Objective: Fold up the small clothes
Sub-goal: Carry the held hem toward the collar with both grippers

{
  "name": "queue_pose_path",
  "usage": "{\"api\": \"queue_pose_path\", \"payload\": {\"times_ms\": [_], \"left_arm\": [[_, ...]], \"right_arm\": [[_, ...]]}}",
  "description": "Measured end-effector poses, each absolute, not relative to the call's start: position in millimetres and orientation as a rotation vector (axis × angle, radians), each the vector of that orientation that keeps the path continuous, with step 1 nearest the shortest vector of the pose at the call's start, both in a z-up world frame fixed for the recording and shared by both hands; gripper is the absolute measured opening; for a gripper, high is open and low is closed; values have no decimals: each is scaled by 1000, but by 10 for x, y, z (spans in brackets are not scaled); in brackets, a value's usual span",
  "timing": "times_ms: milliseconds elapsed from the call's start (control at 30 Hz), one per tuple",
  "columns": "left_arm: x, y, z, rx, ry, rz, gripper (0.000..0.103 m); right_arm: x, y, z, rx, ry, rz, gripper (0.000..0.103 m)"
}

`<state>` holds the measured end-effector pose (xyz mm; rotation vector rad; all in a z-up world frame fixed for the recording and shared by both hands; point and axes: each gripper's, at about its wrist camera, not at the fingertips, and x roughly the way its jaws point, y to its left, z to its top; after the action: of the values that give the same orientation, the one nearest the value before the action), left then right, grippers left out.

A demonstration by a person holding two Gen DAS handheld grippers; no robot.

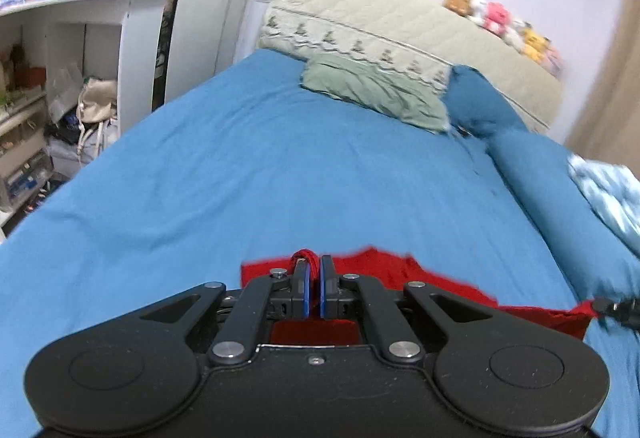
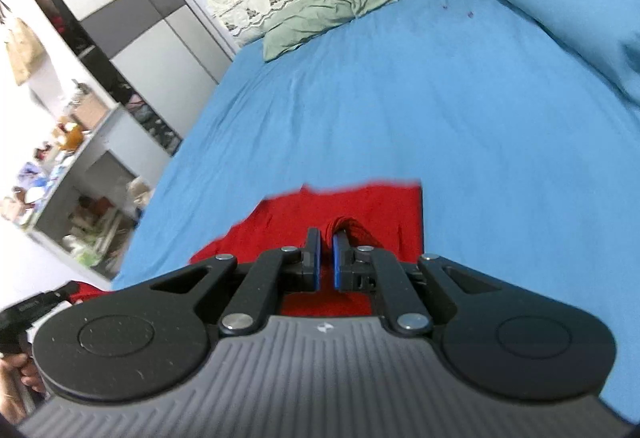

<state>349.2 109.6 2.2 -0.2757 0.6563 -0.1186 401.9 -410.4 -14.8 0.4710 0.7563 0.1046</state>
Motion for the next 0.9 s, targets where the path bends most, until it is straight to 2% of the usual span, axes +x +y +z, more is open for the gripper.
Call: {"api": "queue_pose_path", "payload": {"times_ms": [133,300,500,567,600,633,667,700,733,900], "left_arm": [[4218,969,-503,-303,710,-27,4],[4742,904,-1079,-343,759,43,4],[5035,809,-1206,-297,759,77,5],[5032,749,-1210,-292,756,102,14],[5008,729,-1190,-289,745,112,21],[4972,711,-1153,-281,729,118,42],[4905,705,-1109,-266,700,108,57],[4792,668,-1052,-235,666,92,62],[4692,626,-1011,-202,650,82,69],[4131,371,-1099,-97,698,-48,76]], "right_arm": [[4801,-4173,-809,473,802,61,21],[5256,-4251,-1554,501,849,17,21],[5476,-4282,-1728,496,823,29,22],[5493,-4217,-1652,461,799,2,27],[5427,-4206,-1599,442,777,-2,41],[5360,-4176,-1531,402,750,-10,71],[5284,-4131,-1464,356,720,-17,82],[5201,-4062,-1407,303,690,-13,88],[5108,-3994,-1361,260,677,5,88],[4778,-3625,-1397,198,700,111,88]]}}
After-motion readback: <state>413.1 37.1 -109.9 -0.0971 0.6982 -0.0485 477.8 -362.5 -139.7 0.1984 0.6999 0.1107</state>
